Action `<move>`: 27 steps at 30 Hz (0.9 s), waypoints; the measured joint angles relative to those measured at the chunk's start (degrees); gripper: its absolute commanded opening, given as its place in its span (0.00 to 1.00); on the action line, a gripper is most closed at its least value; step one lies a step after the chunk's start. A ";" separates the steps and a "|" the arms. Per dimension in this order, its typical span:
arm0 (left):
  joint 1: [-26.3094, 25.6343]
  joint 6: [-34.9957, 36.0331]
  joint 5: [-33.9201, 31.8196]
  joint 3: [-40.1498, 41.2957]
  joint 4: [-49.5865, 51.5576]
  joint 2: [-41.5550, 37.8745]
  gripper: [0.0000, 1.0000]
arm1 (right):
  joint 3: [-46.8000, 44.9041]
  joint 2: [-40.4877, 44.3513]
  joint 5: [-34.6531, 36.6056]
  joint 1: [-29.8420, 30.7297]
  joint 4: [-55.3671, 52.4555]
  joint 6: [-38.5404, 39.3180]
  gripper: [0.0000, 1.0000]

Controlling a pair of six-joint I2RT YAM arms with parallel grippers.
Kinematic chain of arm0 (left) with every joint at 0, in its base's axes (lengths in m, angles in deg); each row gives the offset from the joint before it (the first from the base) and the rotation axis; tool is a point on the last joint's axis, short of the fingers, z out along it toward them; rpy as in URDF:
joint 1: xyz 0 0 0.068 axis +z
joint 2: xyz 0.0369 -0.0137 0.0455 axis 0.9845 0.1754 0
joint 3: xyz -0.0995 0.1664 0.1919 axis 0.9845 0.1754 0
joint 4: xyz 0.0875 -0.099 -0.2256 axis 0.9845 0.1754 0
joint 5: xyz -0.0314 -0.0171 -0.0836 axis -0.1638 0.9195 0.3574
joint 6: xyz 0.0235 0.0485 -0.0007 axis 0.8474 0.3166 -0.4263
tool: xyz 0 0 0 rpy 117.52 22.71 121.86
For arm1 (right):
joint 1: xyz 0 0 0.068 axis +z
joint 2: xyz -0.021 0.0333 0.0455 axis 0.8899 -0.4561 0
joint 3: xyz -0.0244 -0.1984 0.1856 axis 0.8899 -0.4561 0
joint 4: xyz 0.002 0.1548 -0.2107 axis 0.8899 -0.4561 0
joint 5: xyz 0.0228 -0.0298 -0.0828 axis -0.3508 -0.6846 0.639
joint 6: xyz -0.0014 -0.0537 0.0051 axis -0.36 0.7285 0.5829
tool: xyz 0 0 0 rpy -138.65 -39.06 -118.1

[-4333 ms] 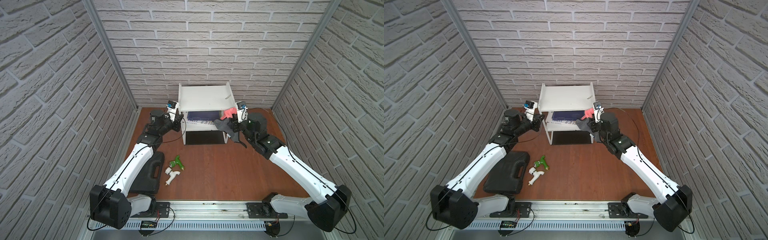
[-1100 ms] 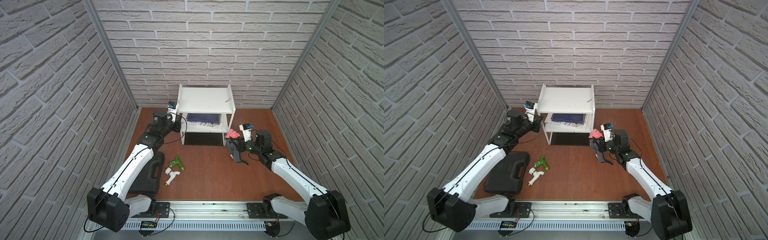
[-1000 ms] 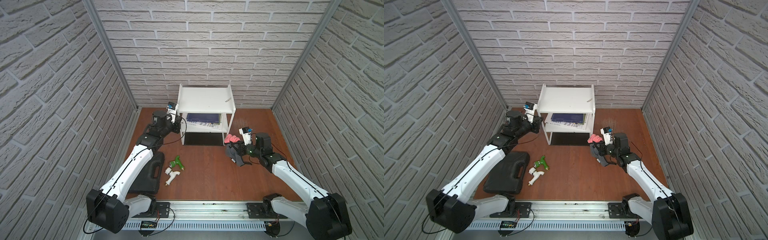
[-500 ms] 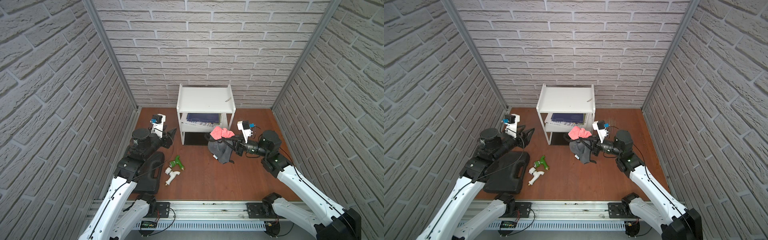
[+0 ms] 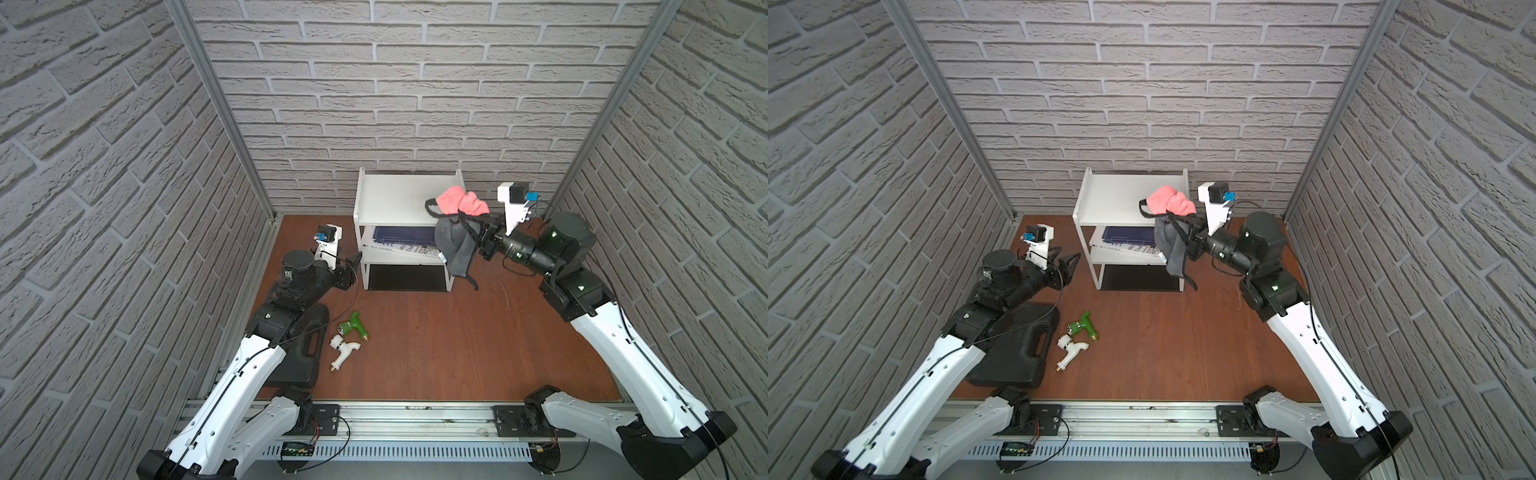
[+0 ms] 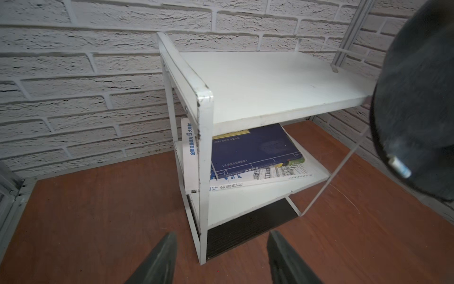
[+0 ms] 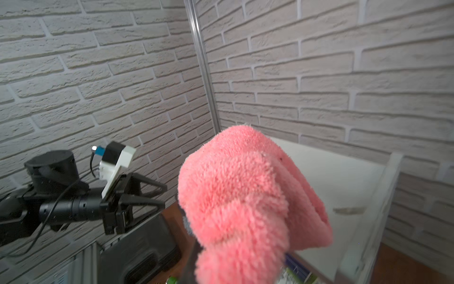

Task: Wipe the bookshelf clean with a cloth
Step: Wipe the dust from the shelf.

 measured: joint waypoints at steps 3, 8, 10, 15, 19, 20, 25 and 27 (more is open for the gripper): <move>0.35 0.59 0.76 -0.31 -3.48 4.28 0.63 | 13.14 -7.17 4.07 0.00 -3.43 3.72 0.02; 0.79 1.29 1.57 -1.09 -5.88 10.84 0.59 | 34.53 -23.78 6.95 0.00 -12.63 10.19 0.03; 1.27 1.33 1.44 -1.79 -5.95 12.72 0.55 | 38.03 -28.24 8.85 0.00 -17.94 13.14 0.03; 2.71 1.66 1.44 -2.16 -5.97 14.10 0.46 | 37.88 -32.24 17.68 -0.31 -31.28 20.20 0.05; 3.50 1.99 1.97 -2.19 -6.23 14.12 0.45 | 37.99 -31.30 23.98 -1.05 -37.22 24.39 0.03; 3.61 2.21 2.21 -2.21 -6.27 14.16 0.44 | 37.99 -30.82 25.31 -1.14 -38.14 24.92 0.03; 3.85 2.84 3.82 -3.85 -6.40 15.17 0.43 | 37.24 -27.34 30.40 -1.33 -41.57 26.43 0.03; 3.85 3.06 4.52 -4.94 -6.73 15.74 0.42 | 35.82 -24.96 30.62 -1.36 -42.38 26.53 0.03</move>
